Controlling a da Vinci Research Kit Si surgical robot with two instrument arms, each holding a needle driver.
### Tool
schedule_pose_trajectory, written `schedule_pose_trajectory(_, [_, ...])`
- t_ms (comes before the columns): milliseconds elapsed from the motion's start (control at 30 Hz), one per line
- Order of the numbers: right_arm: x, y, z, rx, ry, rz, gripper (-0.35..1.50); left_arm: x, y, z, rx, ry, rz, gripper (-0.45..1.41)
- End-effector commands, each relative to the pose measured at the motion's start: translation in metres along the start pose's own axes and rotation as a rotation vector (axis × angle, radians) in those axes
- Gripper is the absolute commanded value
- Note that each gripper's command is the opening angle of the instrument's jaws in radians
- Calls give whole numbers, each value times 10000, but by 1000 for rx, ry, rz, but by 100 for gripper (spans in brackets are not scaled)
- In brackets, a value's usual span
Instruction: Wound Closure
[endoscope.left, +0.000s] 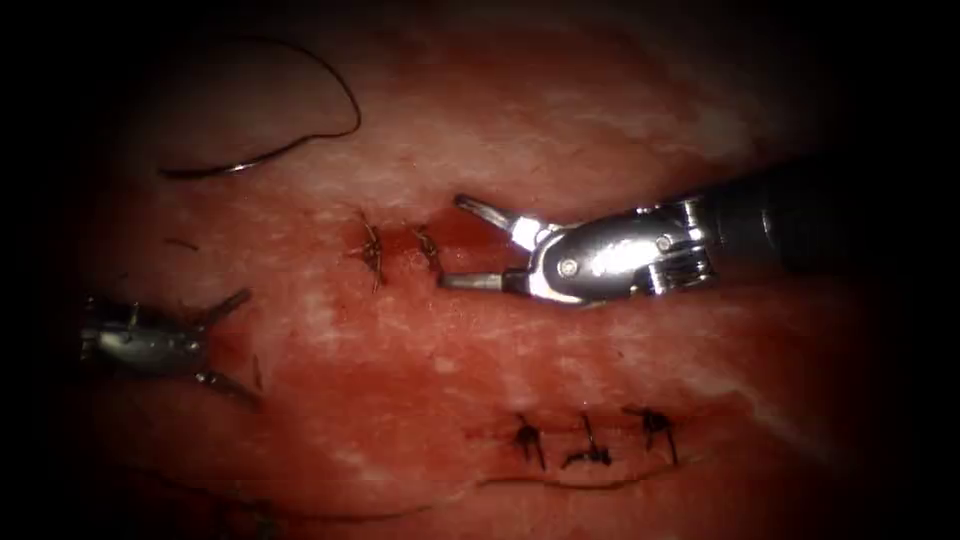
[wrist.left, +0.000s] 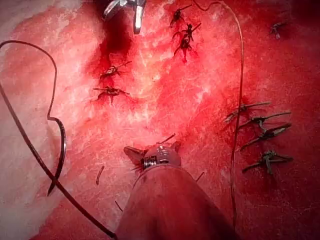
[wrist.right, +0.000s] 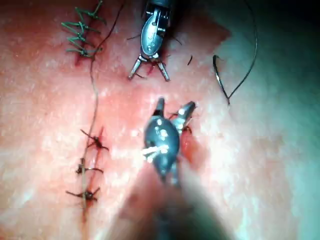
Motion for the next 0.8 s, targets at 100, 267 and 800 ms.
schedule_pose_trajectory(100, [-4,-7,3,4,1,8,146,0,-3,-8,9,-11,-20,96])
schedule_pose_trajectory(267, [-4,-8,3,10,-9,6,146,25,-18,-24,2,-20,-52,99])
schedule_pose_trajectory(800, [-9,-13,1,15,-9,11,146,86,-73,-57,62,-1,-98,98])
